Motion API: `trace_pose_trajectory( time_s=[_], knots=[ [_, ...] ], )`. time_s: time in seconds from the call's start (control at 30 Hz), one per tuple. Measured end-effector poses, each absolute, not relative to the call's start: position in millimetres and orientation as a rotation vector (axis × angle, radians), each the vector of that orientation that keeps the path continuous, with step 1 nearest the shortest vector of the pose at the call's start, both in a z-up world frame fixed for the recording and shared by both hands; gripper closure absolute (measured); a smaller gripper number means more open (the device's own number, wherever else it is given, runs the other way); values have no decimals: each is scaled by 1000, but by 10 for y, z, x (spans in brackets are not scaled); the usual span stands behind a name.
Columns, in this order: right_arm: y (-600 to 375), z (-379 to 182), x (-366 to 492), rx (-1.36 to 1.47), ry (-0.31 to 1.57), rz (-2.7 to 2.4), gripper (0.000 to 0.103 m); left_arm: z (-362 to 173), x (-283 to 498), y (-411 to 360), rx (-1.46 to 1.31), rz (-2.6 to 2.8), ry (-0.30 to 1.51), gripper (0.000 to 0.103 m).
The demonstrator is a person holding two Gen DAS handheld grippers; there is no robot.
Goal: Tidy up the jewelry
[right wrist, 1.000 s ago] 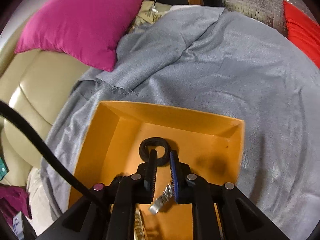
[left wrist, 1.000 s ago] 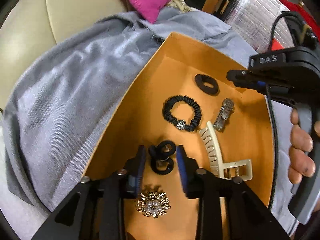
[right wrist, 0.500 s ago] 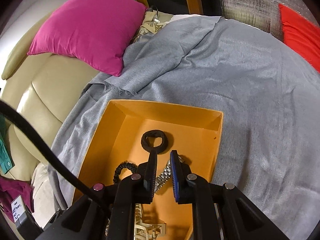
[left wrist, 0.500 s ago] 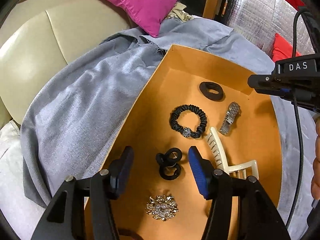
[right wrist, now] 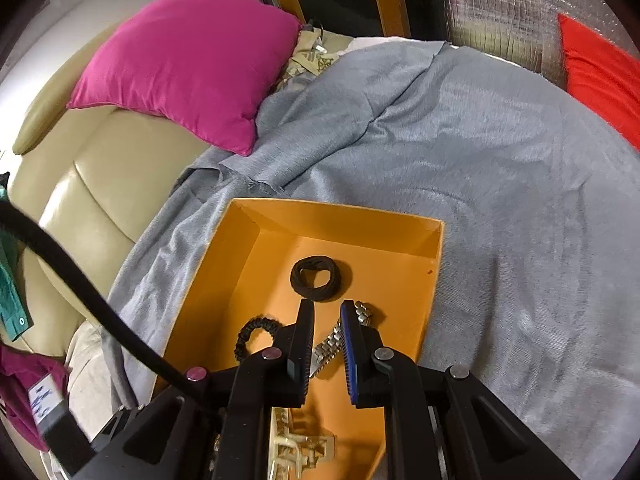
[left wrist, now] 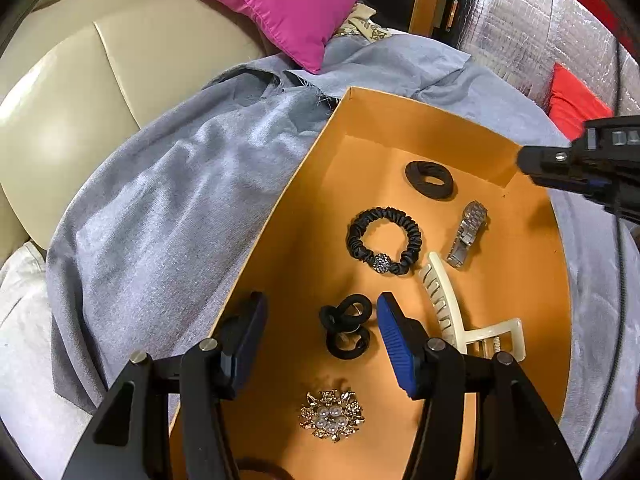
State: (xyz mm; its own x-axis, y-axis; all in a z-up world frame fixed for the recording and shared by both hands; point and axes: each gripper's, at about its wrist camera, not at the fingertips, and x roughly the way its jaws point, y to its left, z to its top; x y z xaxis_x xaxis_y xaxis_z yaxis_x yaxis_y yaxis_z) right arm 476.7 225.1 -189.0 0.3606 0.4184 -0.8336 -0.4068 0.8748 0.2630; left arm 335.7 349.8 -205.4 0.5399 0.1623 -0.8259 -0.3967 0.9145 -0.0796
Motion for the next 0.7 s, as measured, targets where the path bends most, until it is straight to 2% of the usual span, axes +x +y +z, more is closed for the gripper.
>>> trace_pose_trajectory(
  time_s=[0.27,0.33,0.37,0.4,0.47,0.7],
  knots=[
    [1909,-1674,4439,17,1028,567,87,-2073,3383,3482,-253,352,967,45],
    [1763,-1655,4308,17,1021,579,82,-2087,3392,3479,-255,362,977,45],
    [1668,-1651,4231,19,1015,581,73,-2096,3391,3474,-259,365,983,44],
    [1564,-1653,4151,28,1007,580,59,-2110,3399,3473,-261,369,994,43],
    [1333,-1669,3980,70,984,575,46,-2134,3405,3475,-263,374,1008,42],
    [747,-1859,3277,139,937,575,51,-2091,3367,3423,-249,416,1006,40]
  ],
)
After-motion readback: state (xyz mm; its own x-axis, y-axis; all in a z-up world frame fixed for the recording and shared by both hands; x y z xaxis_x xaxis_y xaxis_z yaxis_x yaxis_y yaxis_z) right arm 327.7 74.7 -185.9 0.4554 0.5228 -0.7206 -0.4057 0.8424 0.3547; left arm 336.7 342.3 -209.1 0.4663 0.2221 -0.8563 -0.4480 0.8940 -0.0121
